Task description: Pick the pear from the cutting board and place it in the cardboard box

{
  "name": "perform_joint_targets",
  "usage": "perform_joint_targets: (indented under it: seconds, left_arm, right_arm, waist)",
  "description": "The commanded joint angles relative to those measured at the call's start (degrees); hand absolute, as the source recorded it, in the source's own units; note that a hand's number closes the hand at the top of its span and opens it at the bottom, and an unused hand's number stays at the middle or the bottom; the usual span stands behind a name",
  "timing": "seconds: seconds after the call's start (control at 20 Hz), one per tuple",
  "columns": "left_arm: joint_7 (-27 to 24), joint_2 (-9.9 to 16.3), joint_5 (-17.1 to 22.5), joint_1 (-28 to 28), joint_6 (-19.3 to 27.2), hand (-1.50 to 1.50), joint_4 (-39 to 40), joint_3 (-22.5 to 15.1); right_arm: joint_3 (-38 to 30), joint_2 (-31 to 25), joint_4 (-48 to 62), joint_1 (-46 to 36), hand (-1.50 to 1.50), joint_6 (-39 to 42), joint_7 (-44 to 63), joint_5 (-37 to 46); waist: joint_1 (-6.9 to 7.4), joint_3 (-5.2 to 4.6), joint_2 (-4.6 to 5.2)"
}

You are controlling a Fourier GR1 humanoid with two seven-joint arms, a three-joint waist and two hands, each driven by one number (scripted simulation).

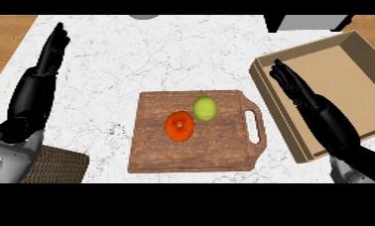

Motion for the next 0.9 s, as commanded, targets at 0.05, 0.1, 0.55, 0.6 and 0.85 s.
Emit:
perform_joint_targets:
  seconds: [0.05, 0.1, 0.55, 0.6, 0.85]
  left_arm:
    - [0.35, -1.28, -0.34, -2.66, -3.3, 0.0, 2.1, -1.91]
    - [1.2, 0.08, 0.73, -2.91, -5.44, 0.0, 0.95, -2.58]
    - [2.29, -0.29, 6.88, -2.87, -14.01, 0.0, 3.44, -6.6]
    - [0.02, -0.22, 7.28, -2.49, -14.37, 0.0, 5.99, -5.5]
    - [0.52, 0.68, 8.16, -4.11, -14.98, 0.0, 5.91, -5.48]
  right_arm:
    - [-3.56, 1.18, 3.76, -9.3, -1.5, -3.4, 10.78, -0.9]
    - [-5.82, -0.29, 6.1, -13.83, -1.5, -3.82, 15.38, -2.16]
    - [-0.47, -7.85, 21.74, -28.36, -1.5, 1.34, 30.06, 7.95]
    - [1.65, -6.89, 21.55, -28.3, -1.5, 2.39, 27.81, 9.65]
    - [7.23, -7.04, 26.23, -35.83, -1.5, 10.8, 22.99, 14.99]
  waist:
    - [0.77, -1.14, 1.05]
    - [1.9, -1.22, 1.31]
    - [3.88, -1.18, 1.82]
    - [3.19, -1.19, 1.8]
    - [3.78, -1.14, 1.82]
